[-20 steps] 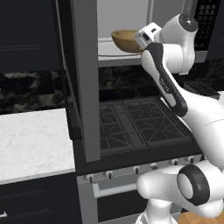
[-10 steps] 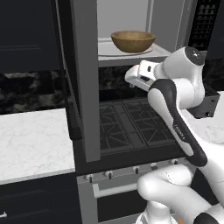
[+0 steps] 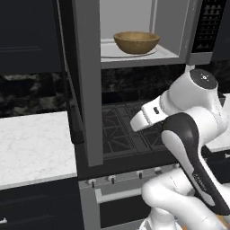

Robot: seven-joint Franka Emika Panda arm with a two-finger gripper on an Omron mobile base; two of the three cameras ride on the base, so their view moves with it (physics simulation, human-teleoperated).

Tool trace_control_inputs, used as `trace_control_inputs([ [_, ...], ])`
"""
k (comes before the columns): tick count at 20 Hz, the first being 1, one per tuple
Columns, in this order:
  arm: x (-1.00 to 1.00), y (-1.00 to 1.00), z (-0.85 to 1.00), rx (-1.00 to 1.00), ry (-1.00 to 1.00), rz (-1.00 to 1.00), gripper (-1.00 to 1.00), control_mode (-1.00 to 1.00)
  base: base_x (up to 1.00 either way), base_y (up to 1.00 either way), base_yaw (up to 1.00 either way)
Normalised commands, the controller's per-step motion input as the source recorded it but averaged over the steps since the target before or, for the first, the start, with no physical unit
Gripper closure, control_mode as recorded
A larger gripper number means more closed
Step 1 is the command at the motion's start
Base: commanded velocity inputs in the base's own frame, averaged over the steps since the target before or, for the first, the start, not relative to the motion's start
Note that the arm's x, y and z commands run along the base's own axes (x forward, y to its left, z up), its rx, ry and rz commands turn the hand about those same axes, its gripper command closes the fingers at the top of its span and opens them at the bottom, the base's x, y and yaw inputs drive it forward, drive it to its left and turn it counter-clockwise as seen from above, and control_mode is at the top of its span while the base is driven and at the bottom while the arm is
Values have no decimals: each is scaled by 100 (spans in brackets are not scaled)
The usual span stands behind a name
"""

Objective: Pick the garlic from the sink and place it in the bowl. Then pick the bowl and place it in the microwave. Then close the microwave door and press the start button.

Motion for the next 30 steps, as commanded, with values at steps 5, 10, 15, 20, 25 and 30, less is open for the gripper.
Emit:
trace_control_inputs([
  [5, -100, 32, -48, -72, -6, 54, -100, -100, 0, 0, 0],
  [10, -100, 4, -36, -61, -12, 56, -100, -100, 0, 0, 0],
  [15, -60, 86, -74, -55, -7, 57, -100, -100, 0, 0, 0],
  [20, -14, 100, -47, -48, -14, 38, -100, -100, 0, 0, 0],
  [25, 16, 100, -8, -38, -12, 13, -100, -100, 0, 0, 0],
  [30, 38, 100, 42, -22, -9, 0, -100, -100, 0, 0, 0],
])
